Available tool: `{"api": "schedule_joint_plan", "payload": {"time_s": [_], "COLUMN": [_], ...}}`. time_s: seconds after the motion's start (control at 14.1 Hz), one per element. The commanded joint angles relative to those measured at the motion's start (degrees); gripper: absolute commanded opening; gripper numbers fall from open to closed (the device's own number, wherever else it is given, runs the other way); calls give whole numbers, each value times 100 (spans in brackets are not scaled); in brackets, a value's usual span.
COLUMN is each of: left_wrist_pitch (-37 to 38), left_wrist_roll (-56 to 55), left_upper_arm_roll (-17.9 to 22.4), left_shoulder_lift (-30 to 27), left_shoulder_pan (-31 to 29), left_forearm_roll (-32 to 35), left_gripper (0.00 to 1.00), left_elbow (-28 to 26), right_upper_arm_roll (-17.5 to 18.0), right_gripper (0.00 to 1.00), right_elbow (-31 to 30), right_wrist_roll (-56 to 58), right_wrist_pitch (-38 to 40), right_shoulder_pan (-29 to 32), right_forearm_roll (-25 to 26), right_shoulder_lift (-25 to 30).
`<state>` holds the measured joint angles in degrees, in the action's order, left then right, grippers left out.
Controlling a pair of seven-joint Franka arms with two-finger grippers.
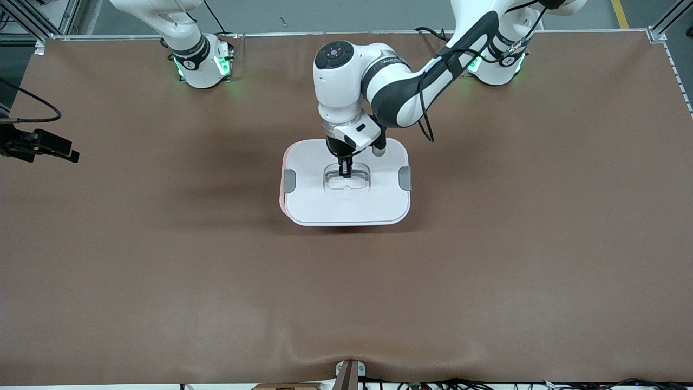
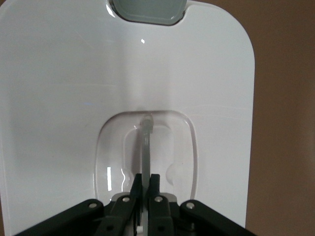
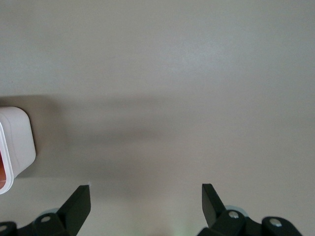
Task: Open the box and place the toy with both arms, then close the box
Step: 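Press the lid down onto the box with the left gripper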
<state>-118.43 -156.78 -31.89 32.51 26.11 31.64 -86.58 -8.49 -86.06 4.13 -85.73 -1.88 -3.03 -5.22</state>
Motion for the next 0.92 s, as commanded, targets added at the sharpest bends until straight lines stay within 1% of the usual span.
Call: {"api": "schedule_joint_plan", "payload": {"time_s": [0.0,0.28,0.64,0.85], "left_wrist_pitch": [-137,-137,-180,-234], "left_wrist_roll": [-599,-1002,-1065,-1258], "left_upper_arm_roll": [25,25,25,25], "left_shoulder_lift": [-78,-52,-34,1], "left_shoulder_pan": [104,202,254,263], "left_forearm_roll": [229,466,492,641], "left_gripper": [0,0,0,0], "left_elbow": [-79,-87,-123,-123], "right_upper_arm_roll": [-13,-13,-22,-13], "right_gripper": [100,100,100,100], "right_elbow": [63,63,72,81], "right_wrist_roll": [-88,-88,-88,-88], "right_wrist_pitch": [13,13,22,31], "right_shoulder_pan": [3,21,-15,-15], "right_forearm_roll": [-48,-48,-57,-48], "right_shoulder_lift": [13,13,21,30]}}
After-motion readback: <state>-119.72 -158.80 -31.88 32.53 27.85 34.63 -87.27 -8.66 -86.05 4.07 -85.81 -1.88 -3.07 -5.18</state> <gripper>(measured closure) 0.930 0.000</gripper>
